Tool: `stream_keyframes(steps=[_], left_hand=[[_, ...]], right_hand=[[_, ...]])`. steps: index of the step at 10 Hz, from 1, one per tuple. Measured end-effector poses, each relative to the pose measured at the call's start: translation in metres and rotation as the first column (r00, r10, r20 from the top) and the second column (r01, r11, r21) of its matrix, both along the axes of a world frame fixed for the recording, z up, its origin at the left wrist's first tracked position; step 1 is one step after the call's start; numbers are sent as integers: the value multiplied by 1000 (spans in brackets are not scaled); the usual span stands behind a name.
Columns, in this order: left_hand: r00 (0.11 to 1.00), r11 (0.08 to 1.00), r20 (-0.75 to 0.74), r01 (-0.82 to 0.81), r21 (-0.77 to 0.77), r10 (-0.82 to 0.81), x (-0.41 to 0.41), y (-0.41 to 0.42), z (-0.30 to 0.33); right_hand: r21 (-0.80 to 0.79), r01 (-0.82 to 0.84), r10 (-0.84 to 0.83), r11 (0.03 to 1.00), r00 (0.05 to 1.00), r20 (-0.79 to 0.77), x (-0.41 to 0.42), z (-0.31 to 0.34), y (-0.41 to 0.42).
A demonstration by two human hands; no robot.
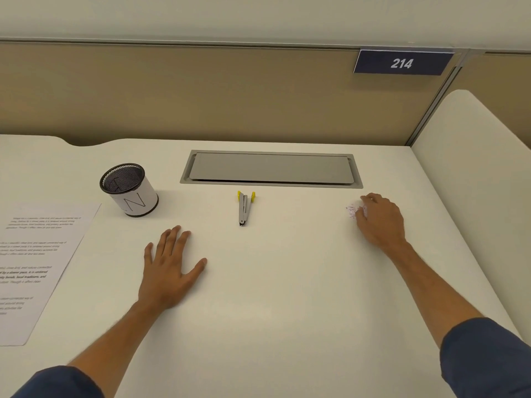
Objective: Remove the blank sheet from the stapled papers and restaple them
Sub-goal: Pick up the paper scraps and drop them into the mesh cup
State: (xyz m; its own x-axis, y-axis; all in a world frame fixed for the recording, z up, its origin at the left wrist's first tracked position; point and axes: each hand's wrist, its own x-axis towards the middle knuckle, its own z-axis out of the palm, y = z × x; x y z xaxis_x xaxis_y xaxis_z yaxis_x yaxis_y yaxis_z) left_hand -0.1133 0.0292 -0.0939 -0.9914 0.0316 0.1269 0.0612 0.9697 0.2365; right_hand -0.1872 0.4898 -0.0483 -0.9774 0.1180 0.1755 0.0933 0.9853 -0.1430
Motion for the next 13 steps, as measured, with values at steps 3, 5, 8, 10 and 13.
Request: stream_keyframes(steps=[3,5,8,10,13], left_hand=[[1000,1000,2,2,6,-2,-1,-1,0],[1000,1000,4,3,12,-3,-1,0,0],[1000,1000,6,1,12,-1,-1,0,2],[1000,1000,6,0,18,0,0,0,1],[1000,1000,5,2,17,-2,0,0,1]], right_hand=[[-21,-49,53,999,965,258,3,14,15],[-109,-26,59,994,950,305,-8,15,19],[-104,-138,164,985,934,319,-19,22,3],[-116,-125,149,985,962,230,-25,18,-2],[0,-105,103,994,979,177,-24,13,-8]])
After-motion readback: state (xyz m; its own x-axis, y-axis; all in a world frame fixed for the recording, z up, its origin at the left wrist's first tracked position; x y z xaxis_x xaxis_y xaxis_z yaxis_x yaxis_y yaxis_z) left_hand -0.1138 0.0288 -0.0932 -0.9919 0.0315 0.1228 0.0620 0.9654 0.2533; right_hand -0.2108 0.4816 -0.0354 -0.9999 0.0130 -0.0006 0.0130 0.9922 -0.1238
